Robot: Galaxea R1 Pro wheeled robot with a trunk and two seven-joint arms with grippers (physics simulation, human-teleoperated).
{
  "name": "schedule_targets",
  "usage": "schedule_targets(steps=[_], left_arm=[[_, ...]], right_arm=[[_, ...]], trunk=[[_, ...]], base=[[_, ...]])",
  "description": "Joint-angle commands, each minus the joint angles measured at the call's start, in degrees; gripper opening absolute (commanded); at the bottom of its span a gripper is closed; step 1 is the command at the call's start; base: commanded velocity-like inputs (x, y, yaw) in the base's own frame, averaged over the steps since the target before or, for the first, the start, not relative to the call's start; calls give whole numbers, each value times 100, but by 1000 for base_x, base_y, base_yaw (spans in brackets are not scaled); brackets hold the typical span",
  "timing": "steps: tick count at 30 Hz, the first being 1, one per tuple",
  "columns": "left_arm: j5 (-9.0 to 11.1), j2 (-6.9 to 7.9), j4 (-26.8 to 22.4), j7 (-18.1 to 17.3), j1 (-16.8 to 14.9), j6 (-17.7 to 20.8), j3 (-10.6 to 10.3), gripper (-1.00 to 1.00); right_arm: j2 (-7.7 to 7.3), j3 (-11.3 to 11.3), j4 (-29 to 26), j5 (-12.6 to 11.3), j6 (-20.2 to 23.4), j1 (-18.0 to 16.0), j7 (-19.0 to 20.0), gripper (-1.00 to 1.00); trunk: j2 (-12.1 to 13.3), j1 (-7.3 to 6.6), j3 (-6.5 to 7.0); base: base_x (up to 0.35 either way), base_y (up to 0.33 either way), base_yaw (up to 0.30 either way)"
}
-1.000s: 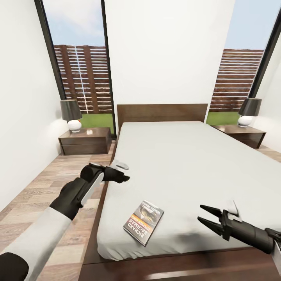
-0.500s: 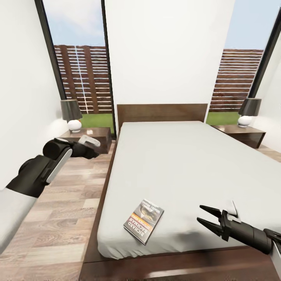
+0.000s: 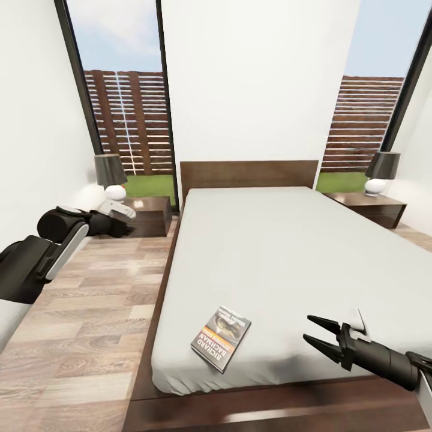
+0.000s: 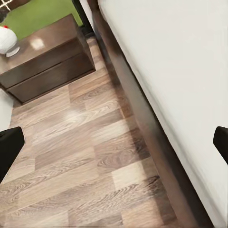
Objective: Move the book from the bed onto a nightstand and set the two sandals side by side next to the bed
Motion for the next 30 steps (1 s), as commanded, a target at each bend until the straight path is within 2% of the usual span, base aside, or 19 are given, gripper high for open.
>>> schedule_targets(steps=[1,8,20,24,30], left_arm=[[-8,26,-7,-21,-6,19,-7,100],[-9,93,-8,-22,6,19,-10,100],[-9,109,28,-18,28,19,-19,100],[-9,110,237,-20,33,19,-26,100],[-9,110,627,-29,88,19,-28,100]], right_arm=[[0,-4,1,-20,56,-3,12,100],[-4,-48,142,-29,44,-2,10,100],[-22,-86,355,-28,33,-42,10,100],[-23,-98,367,-30,38,-45,-30,100],[-21,-96,372,-35,67,-53,-336,100]], trunk=[[39,-24,12],[320,-177,138],[801,-441,353],[961,-529,425],[1202,-660,533]], base=[[-5,0,0],[-2,0,0],[0,0,0],[0,0,0],[0,0,0]])
